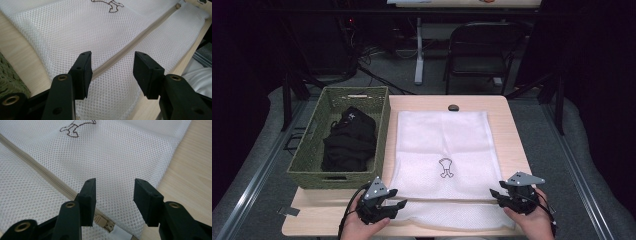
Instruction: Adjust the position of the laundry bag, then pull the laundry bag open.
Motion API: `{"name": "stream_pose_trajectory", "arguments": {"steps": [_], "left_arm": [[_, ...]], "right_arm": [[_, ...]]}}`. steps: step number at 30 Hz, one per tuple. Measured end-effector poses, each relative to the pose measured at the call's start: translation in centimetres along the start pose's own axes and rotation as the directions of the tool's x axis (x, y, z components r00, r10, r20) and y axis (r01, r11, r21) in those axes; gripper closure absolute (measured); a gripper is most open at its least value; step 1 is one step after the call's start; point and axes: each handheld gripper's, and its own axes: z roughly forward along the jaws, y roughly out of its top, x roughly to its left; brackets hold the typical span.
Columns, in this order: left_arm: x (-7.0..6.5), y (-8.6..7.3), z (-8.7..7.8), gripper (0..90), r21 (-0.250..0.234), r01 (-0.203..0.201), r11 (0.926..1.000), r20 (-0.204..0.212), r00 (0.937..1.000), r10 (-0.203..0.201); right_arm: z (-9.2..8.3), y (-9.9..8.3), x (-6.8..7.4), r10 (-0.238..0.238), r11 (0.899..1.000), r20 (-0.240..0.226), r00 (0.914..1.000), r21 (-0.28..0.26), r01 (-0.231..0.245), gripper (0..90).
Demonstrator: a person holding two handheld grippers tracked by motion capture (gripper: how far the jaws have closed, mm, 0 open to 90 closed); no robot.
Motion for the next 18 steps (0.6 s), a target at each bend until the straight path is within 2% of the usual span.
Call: {"name": "stream_pose_trajectory", "arguments": {"steps": [6,7,11,16,18], "left_arm": [[0.0,1.0,0.4,51.2,0.003,-0.002,1.0000,0.004,1.0000,0.002],[-0.1,1.3,0.7,51.1,0.007,-0.001,1.0000,0.008,1.0000,0.001],[-0.4,2.0,1.3,50.2,0.008,-0.002,1.0000,0.015,0.9999,0.002],[-1.1,3.3,2.3,50.6,0.013,-0.015,0.9998,0.037,0.9992,0.014],[-1.3,3.8,2.6,51.3,0.014,-0.029,0.9995,0.048,0.9984,0.028]], "right_arm": [[-0.5,0.1,0.3,-0.003,1.000,0.011,0.9999,-0.025,0.004,50.3],[-0.6,0.1,0.3,0.008,0.999,0.005,1.0000,-0.045,-0.007,47.6],[-0.7,0.0,0.1,0.042,0.998,0.006,0.9991,-0.039,-0.041,44.5],[-0.7,-0.2,-0.2,0.039,0.999,0.012,0.9992,-0.037,-0.039,44.6],[-0.7,-0.4,-0.3,0.028,0.999,0.021,0.9994,-0.028,-0.028,47.5]]}}
